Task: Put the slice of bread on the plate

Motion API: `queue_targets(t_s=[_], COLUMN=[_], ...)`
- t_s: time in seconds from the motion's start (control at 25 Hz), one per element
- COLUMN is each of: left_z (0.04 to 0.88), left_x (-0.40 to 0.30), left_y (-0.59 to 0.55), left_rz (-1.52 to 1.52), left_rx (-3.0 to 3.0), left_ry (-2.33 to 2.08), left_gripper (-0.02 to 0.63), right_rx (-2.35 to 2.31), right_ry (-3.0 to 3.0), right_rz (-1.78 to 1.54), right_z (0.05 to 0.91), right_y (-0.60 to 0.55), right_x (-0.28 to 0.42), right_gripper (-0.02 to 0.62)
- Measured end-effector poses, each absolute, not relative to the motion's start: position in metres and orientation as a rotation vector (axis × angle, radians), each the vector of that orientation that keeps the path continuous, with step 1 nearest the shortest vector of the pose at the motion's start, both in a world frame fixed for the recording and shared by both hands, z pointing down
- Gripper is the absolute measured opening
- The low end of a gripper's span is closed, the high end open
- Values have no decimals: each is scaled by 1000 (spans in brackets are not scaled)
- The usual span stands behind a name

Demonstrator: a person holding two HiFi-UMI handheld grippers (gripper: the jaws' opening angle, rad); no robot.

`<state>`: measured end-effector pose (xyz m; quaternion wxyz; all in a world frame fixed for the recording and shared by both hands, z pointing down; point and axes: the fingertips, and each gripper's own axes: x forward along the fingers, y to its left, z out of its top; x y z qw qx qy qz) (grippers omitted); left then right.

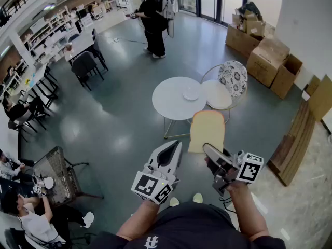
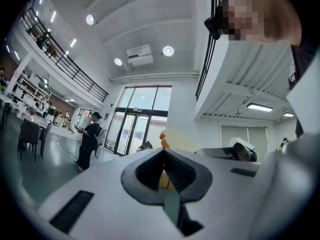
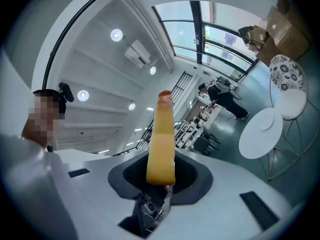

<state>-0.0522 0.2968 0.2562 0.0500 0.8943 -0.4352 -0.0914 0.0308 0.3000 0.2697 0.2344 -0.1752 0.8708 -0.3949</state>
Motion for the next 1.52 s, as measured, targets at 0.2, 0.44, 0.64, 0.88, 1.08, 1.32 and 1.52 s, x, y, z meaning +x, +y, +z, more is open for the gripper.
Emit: queue_targets(t_s=[0.2, 0.44, 0.64, 0.88, 1.08, 1.32, 1.52], left_z=[255, 259, 267, 271, 271, 269, 270], left_x=[-49, -46, -40, -33, -32, -19, -9], left_y=[293, 289, 292, 290, 289, 282, 274], left_rz=[-285, -274, -245, -239, -232, -224, -229], left_rx=[2735, 2732, 2733, 2731, 2728, 2733, 2724], left_ry=[-1334, -1333, -1340, -1338, -1371, -1384, -1416], left_gripper=[6, 6, 6, 6, 6, 6, 6], right_rx=[-505, -512, -530, -559, -537, -541, -524], right_ry=[2430, 2447, 2429, 2398, 2397, 2391, 2387], right_rz=[-1047, -1058, -1032, -1061, -1068, -1059, -1067], right_z=[268, 273, 271, 279, 279, 278, 280], right_y=[294, 291, 294, 289, 285, 276, 267], right_x=[34, 39, 52, 64, 67, 86, 102], right_gripper=[88, 89, 89, 89, 89, 89, 89])
